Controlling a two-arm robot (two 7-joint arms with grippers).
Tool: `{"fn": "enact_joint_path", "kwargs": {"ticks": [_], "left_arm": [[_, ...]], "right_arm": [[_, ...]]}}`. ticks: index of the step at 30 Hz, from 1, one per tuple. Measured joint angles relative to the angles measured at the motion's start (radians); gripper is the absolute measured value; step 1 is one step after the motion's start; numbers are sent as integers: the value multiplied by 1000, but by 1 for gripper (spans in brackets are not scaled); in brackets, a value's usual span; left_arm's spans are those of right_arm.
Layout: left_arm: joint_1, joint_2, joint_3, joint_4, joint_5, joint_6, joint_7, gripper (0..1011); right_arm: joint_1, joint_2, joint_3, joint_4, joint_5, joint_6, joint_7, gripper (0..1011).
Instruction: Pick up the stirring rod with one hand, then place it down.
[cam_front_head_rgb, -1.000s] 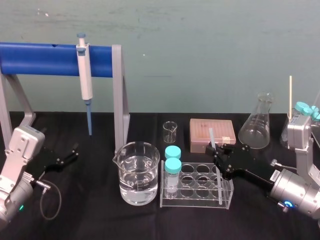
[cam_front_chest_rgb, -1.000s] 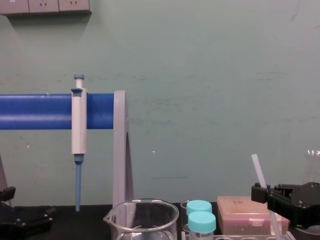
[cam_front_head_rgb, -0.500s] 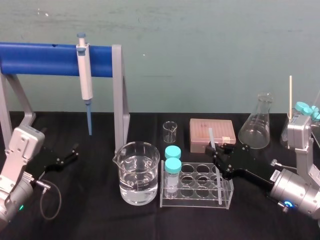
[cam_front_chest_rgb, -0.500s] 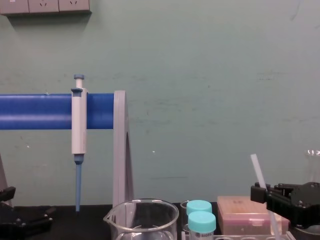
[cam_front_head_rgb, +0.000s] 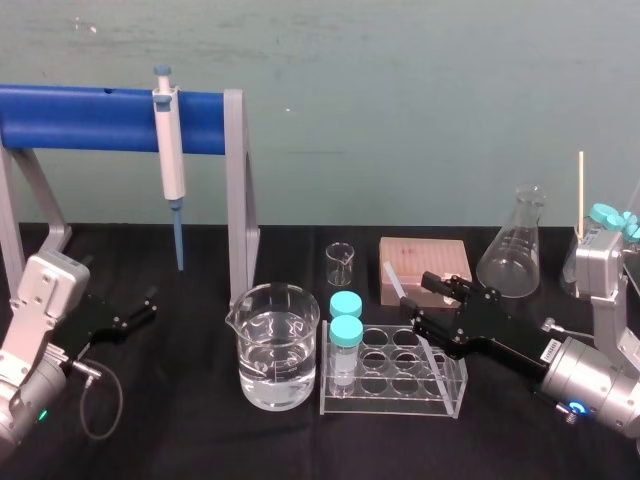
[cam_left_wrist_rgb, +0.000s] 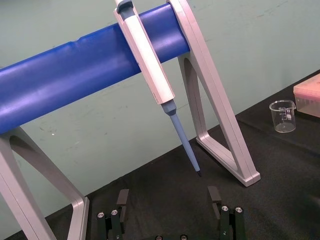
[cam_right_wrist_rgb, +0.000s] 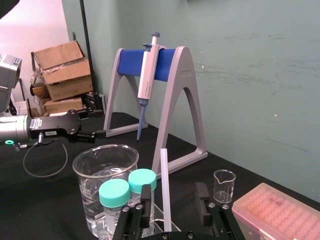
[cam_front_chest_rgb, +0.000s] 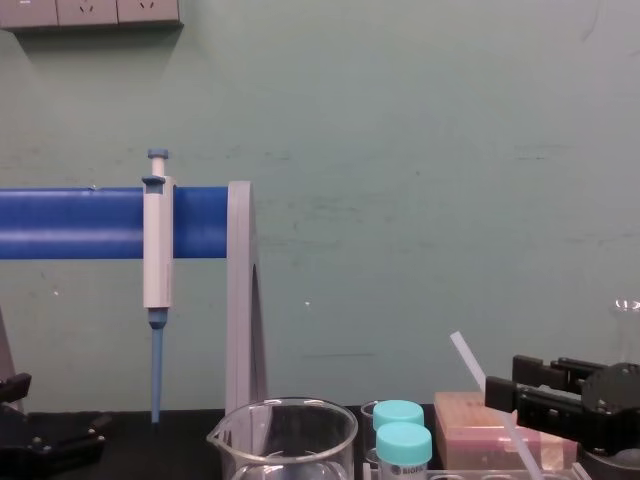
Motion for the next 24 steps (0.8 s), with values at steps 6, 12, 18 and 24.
{"fn": "enact_joint_path", "kwargs": {"ticks": [6, 12, 18, 24], "left_arm": [[0, 0, 0, 0, 0, 0, 0, 1000], [0, 0, 0, 0, 0, 0, 0, 1000], [0, 0, 0, 0, 0, 0, 0, 1000], [0, 0, 0, 0, 0, 0, 0, 1000]], "right_arm": [[0, 0, 0, 0, 1, 0, 0, 715], [-2, -3, 12, -4, 0, -3, -15, 899], [-18, -21, 79, -30, -30, -16, -157, 1000], [-42, -59, 142, -50, -184, 53, -495, 1000]]}}
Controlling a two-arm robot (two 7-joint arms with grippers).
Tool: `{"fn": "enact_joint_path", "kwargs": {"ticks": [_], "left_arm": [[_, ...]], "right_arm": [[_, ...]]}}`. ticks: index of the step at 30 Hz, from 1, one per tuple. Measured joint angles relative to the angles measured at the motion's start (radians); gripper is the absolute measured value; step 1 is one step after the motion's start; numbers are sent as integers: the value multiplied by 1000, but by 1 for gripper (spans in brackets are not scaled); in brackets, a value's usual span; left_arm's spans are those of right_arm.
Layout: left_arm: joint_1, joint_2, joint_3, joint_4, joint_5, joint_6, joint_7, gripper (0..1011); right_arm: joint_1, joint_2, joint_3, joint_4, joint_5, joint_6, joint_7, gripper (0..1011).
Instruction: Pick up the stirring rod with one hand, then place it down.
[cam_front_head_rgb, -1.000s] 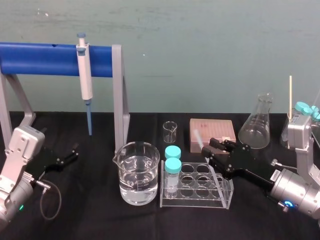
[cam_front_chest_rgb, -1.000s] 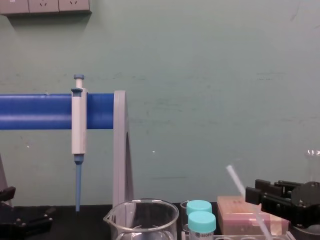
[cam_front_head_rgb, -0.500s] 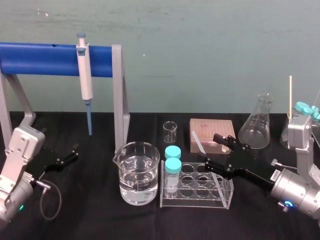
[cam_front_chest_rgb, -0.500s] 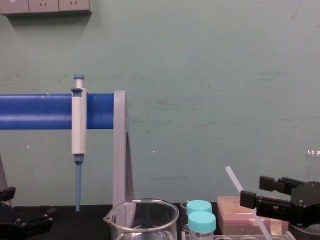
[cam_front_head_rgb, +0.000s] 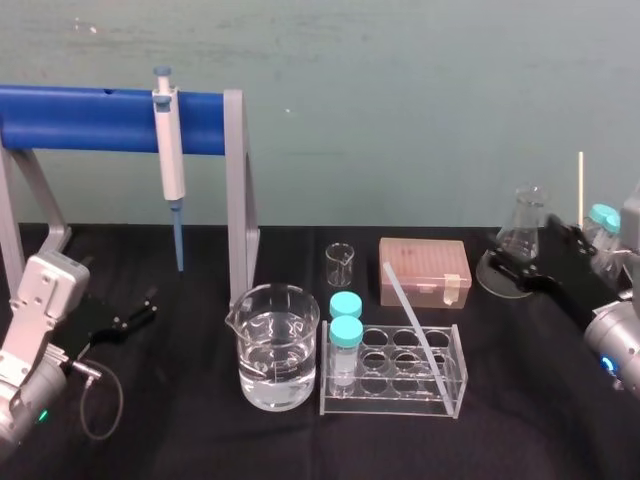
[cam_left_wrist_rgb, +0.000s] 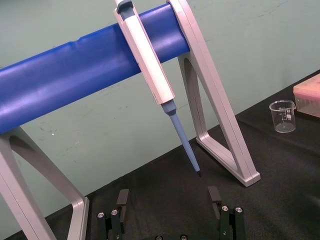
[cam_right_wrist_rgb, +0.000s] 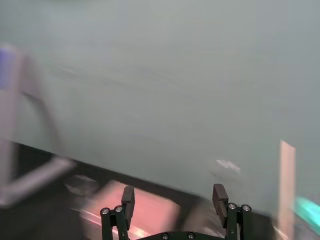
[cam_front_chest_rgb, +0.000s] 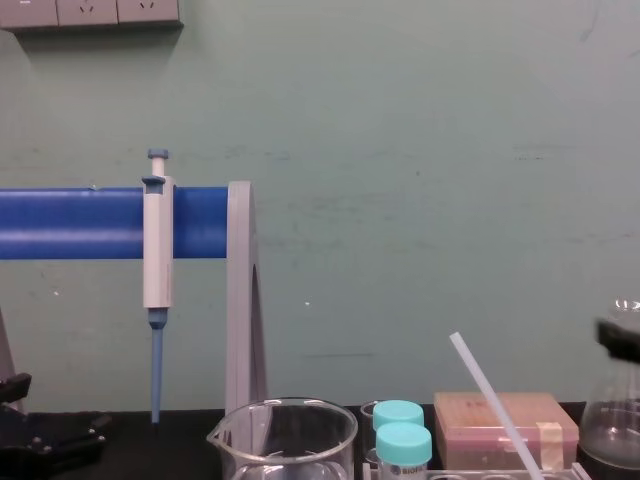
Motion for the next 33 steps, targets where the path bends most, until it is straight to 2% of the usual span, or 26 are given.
{"fn": "enact_joint_path", "kwargs": {"ticks": [1, 2, 3, 6, 8, 33], "left_arm": [[0, 0, 0, 0, 0, 0, 0, 1000], [0, 0, 0, 0, 0, 0, 0, 1000], [0, 0, 0, 0, 0, 0, 0, 1000], [0, 0, 0, 0, 0, 0, 0, 1000], [0, 0, 0, 0, 0, 0, 0, 1000], [0, 0, 0, 0, 0, 0, 0, 1000]], "right_arm": [[-1, -4, 1, 2, -19, 24, -36, 1000], [-1, -10, 1, 12, -49, 71, -84, 1000], [-1, -12, 0, 17, -59, 91, -99, 1000], [0, -20, -7, 37, -80, 150, -121, 1000], [0, -23, -10, 44, -87, 170, -125, 1000], [1, -20, -12, 42, -83, 161, -121, 1000]]}}
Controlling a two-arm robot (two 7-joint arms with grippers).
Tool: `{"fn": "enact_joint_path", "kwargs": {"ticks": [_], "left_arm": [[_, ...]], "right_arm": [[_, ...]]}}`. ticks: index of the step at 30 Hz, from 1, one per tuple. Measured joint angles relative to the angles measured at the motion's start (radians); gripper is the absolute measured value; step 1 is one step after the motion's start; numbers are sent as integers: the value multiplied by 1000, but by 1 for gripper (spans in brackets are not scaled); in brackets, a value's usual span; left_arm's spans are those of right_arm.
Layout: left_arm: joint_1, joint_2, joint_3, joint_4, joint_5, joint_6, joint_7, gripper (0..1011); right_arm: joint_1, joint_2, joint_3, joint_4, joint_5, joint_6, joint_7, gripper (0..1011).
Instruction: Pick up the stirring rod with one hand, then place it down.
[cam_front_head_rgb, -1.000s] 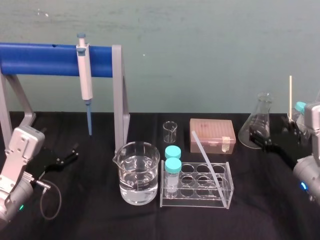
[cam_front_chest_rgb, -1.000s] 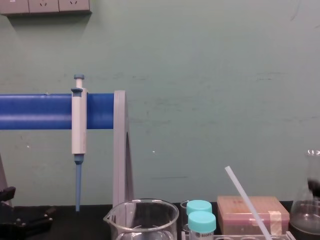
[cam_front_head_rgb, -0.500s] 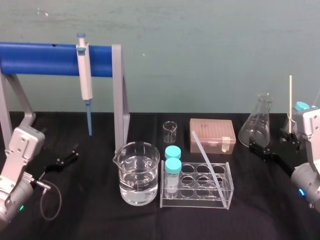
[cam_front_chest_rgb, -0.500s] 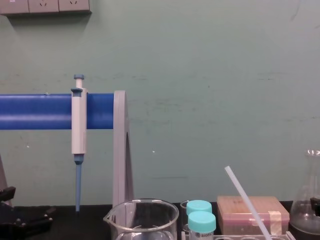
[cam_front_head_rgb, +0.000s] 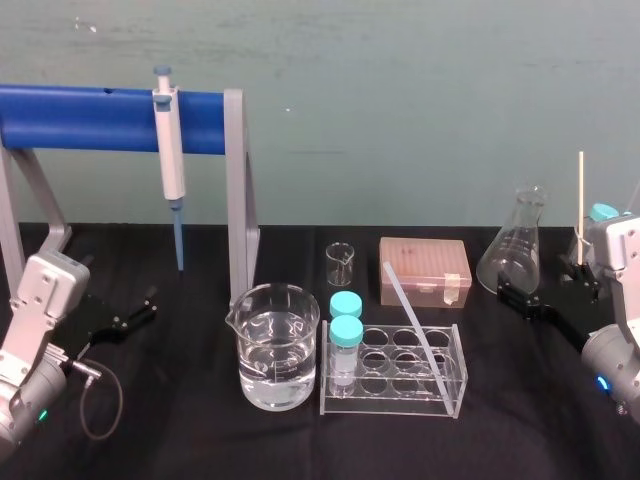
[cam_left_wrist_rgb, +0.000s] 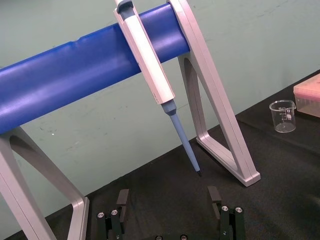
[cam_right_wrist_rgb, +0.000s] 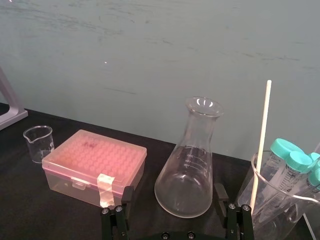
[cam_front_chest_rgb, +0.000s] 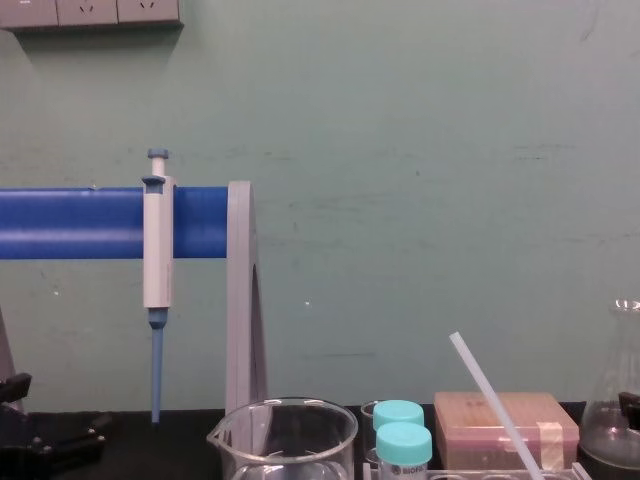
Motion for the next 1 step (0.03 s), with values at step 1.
{"fn": "enact_joint_path", "kwargs": {"ticks": [1], "left_arm": [[0, 0, 0, 0, 0, 0, 0, 1000]], "right_arm": [[0, 0, 0, 0, 0, 0, 0, 1000]]}}
